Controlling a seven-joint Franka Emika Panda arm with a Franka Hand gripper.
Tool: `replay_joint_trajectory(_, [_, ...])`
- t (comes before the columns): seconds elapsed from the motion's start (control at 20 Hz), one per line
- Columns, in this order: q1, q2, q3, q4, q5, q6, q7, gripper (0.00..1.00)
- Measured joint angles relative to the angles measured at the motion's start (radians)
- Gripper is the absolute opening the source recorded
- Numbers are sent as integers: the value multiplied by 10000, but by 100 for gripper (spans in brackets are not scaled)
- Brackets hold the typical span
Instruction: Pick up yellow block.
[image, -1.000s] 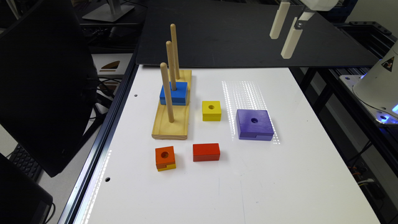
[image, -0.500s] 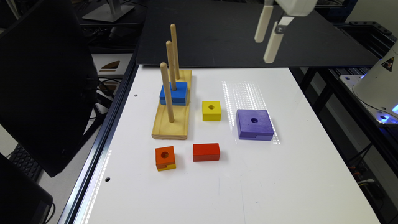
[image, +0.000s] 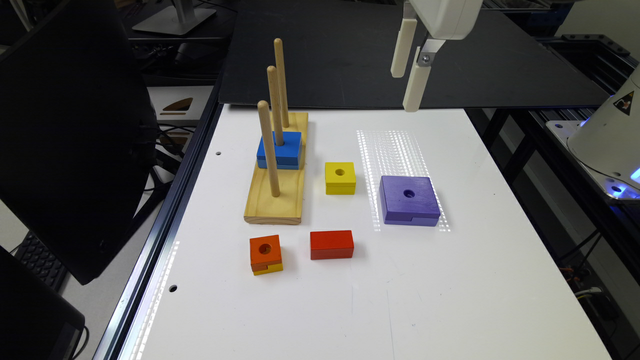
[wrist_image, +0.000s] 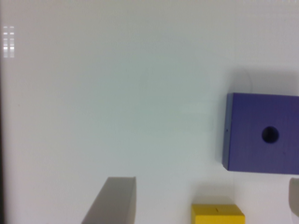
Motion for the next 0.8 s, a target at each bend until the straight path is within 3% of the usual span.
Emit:
replay_joint_trajectory(0.2, [4,102,200,224,7,-1,201,100])
replay_joint_trajectory(0.35, [-1,409,364,558,7,-1,365,100])
replay_joint_trajectory(0.8, [-15,1118,382,1241,7,-1,393,100])
